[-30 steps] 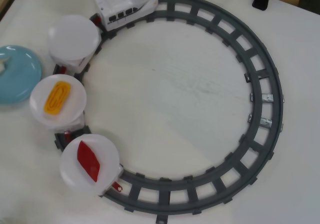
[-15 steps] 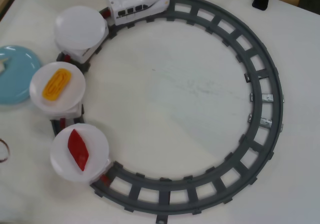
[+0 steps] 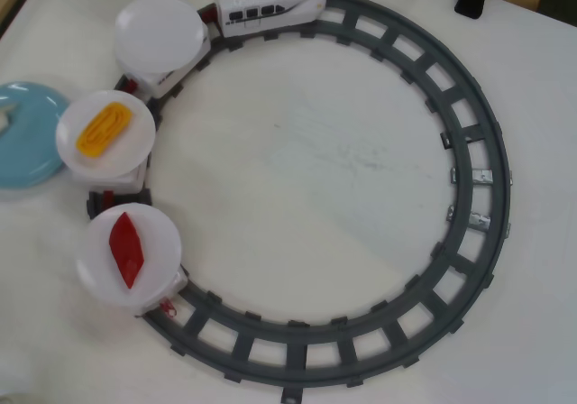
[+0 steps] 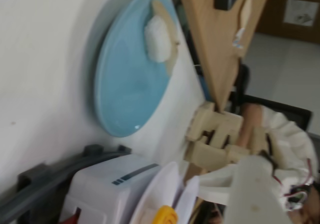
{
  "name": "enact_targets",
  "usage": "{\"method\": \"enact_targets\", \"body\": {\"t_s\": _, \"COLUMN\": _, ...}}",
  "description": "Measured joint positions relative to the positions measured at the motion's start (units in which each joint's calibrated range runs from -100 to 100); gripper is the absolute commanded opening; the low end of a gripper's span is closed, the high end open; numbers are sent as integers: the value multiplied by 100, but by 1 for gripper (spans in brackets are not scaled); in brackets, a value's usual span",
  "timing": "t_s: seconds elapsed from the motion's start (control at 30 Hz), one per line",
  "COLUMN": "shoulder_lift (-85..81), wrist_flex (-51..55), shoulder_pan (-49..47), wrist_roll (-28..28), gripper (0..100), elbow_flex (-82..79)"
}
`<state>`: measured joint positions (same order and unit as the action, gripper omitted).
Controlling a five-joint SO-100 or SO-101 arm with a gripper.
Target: Pick up the sushi from the Shinkansen and put it on the blue dish
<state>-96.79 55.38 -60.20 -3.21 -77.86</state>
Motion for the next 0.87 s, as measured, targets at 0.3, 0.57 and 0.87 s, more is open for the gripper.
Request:
{"method": "enact_targets", "body": {"t_s": 0.3, "shoulder_lift": -101, "wrist_flex": 0, "shoulder_pan": -16, "wrist_roll": 0, "gripper": 21, "elbow_flex": -146}}
{"method": "enact_targets", "body": {"t_s": 0.57, "shoulder_lift": -101, "wrist_flex": -17, "shoulder_pan": -57, "wrist_roll": 0, "gripper": 21, "elbow_flex": -146}}
{"method": "enact_targets", "body": {"t_s": 0.87, "shoulder_lift": -101, "wrist_flex": -17, "shoulder_pan": -65, "wrist_roll": 0, "gripper": 21, "elbow_flex": -156}}
